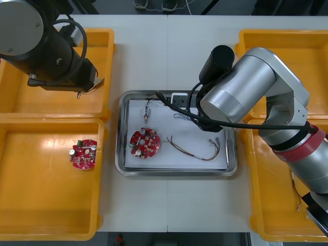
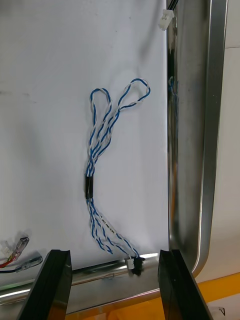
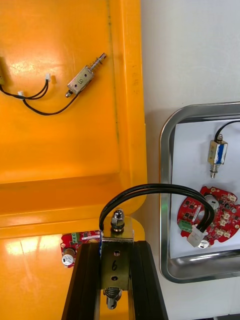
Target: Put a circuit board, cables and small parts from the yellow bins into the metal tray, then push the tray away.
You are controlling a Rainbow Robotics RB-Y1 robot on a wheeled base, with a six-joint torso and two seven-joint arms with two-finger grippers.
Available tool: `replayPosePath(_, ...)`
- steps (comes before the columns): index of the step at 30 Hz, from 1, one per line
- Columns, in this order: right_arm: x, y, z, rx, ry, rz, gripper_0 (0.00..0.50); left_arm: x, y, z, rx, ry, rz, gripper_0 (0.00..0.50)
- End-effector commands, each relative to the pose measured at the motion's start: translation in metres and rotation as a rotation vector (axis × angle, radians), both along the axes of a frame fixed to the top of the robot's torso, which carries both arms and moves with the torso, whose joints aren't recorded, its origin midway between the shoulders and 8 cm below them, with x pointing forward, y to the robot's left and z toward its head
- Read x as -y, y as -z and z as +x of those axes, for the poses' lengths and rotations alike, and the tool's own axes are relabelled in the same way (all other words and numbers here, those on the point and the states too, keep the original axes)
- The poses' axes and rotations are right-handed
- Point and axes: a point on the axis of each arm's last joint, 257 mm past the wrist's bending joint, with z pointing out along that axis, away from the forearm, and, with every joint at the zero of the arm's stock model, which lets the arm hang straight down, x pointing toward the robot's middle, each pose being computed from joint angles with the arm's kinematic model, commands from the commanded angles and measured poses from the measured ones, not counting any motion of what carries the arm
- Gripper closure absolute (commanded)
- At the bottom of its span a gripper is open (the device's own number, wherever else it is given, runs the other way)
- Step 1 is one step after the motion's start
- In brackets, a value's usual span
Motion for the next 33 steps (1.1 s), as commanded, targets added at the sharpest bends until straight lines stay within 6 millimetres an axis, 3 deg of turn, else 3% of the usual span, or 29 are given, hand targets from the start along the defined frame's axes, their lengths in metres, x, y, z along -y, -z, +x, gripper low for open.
replayPosePath(1, -0.013, -0.003, -0.006, 0.009, -0.021, 0.023, 0.0, 0.007, -0.01, -0.001, 0.036, 0.085, 0.004, 0.495)
replayPosePath(12, 0.005, -0.018, -0.009, -0.009, 0.042, 0.038, 0.0, 0.008, -0.01, -0.001, 0.036, 0.085, 0.002, 0.497)
replayPosePath(17, 0.033, -0.037, -0.02, -0.034, 0.152, 0.058, 0.0, 0.009, -0.009, -0.001, 0.033, 0.086, -0.002, 0.495)
replayPosePath(24, 0.044, -0.07, -0.014, -0.008, 0.318, 0.271, 0.0, 0.01, -0.009, -0.002, 0.031, 0.084, -0.005, 0.495)
replayPosePath(30, 0.063, -0.095, -0.008, 0.032, 0.475, 0.425, 0.0, 0.019, -0.009, -0.001, 0.035, 0.087, -0.023, 0.496)
replayPosePath(33, 0.078, -0.098, -0.011, 0.044, 0.555, 0.482, 0.0, 0.027, -0.009, 0.0, 0.039, 0.089, -0.036, 0.496)
